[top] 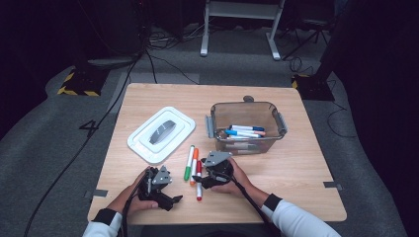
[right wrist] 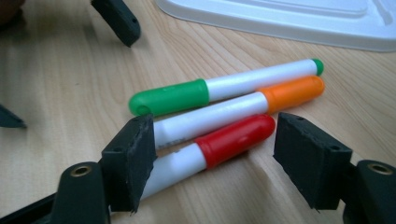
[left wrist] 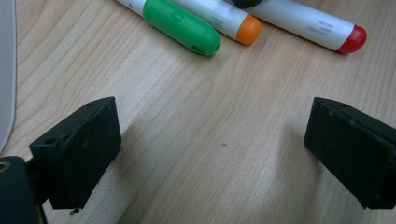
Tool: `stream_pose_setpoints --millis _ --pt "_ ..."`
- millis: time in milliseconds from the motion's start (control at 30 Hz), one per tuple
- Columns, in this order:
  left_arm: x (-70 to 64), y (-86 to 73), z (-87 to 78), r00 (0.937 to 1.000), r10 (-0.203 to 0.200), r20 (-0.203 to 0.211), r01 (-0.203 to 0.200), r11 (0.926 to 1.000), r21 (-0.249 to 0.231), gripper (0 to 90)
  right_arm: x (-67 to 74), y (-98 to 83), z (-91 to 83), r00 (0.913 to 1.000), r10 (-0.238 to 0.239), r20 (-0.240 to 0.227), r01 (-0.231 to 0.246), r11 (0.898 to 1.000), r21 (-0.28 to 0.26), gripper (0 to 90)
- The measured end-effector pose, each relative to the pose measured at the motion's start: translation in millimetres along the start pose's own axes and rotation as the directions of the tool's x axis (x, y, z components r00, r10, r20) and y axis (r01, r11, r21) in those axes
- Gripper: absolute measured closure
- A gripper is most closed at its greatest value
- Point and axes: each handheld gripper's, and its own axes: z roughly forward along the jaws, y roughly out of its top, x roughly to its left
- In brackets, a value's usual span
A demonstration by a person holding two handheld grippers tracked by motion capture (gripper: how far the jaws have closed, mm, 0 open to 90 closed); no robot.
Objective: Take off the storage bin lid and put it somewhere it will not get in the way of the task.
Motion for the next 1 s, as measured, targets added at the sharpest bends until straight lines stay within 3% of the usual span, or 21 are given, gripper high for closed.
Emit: stream_pose_setpoints --millis 67,300,600,1000 --pt "0.0 0.0 0.0 1.0 0.0 0.0 0.0 1.0 0.0 4.2 -3.8 -1.6 0.3 0.9996 0.008 0.025 -0.009 1.0 0.024 34.0" --pt "0.0 -0.3 -0.1 1.0 -0.001 -0.002 0.001 1.0 -0.001 4.2 -22.4 -11.5 -10.5 0.9959 0.085 0.033 -0.087 0.994 0.064 48.2" --pt "-0.1 -0.5 -0.3 1.0 -0.003 -0.003 0.003 1.0 -0.001 4.2 -42.2 -33.0 -41.1 0.997 0.077 0.005 -0.077 0.993 0.091 73.7" --pt "0.0 -0.4 -0.3 1.0 -0.002 -0.003 0.002 1.0 0.0 4.2 -71.0 -75.9 -95.1 0.9959 0.09 -0.011 -0.088 0.99 0.112 74.6"
